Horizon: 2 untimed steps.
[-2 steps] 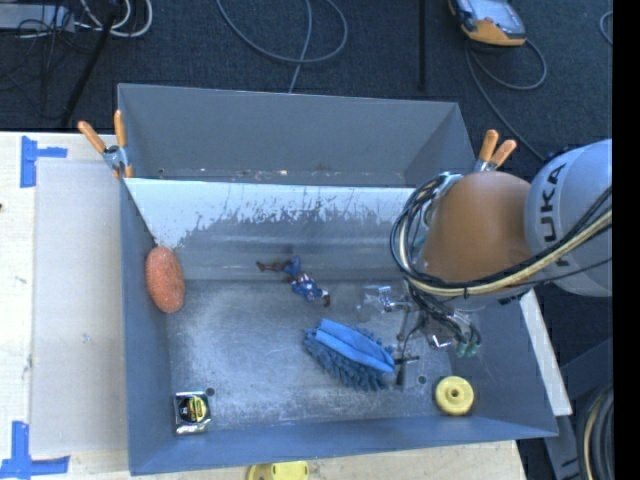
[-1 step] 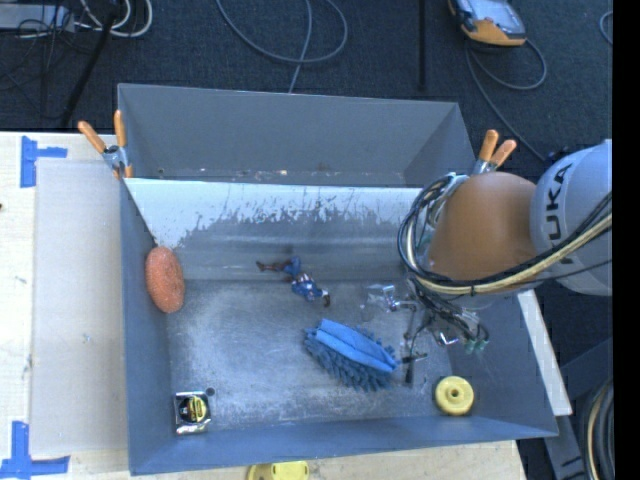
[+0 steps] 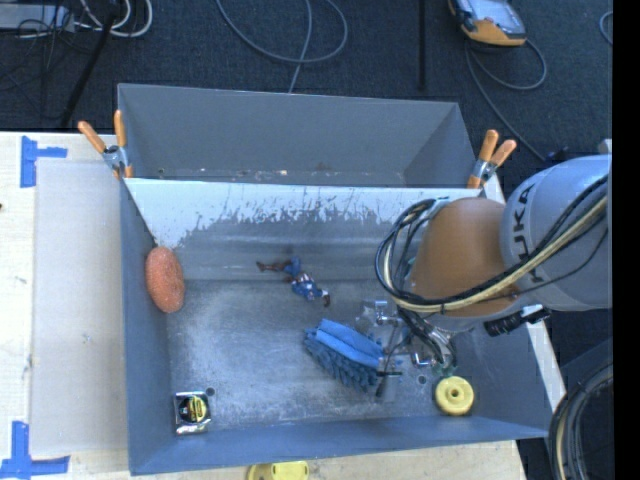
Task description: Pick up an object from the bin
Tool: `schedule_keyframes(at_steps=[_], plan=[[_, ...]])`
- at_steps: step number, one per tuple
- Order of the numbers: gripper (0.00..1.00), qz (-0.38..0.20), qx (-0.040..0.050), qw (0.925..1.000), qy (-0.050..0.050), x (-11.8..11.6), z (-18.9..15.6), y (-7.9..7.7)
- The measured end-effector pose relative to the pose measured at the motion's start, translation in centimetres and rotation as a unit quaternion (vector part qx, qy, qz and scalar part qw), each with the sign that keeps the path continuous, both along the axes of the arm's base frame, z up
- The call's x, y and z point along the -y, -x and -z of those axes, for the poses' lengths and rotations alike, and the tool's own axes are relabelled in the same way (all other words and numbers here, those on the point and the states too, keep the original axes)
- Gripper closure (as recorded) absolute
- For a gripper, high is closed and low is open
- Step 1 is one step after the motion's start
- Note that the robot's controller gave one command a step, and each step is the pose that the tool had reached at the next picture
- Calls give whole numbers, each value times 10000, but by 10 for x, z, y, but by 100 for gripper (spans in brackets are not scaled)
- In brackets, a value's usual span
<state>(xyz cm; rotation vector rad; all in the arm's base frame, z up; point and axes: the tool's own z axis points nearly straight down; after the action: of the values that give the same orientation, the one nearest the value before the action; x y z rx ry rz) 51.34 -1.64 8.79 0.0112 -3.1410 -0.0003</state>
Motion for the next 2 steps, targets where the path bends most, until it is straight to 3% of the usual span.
schedule_keyframes(at_steps=[1,2], plan=[[100,-817,-5,9967,-4,-25,18,13],[100,-817,-5,9967,-4,-25,18,13]])
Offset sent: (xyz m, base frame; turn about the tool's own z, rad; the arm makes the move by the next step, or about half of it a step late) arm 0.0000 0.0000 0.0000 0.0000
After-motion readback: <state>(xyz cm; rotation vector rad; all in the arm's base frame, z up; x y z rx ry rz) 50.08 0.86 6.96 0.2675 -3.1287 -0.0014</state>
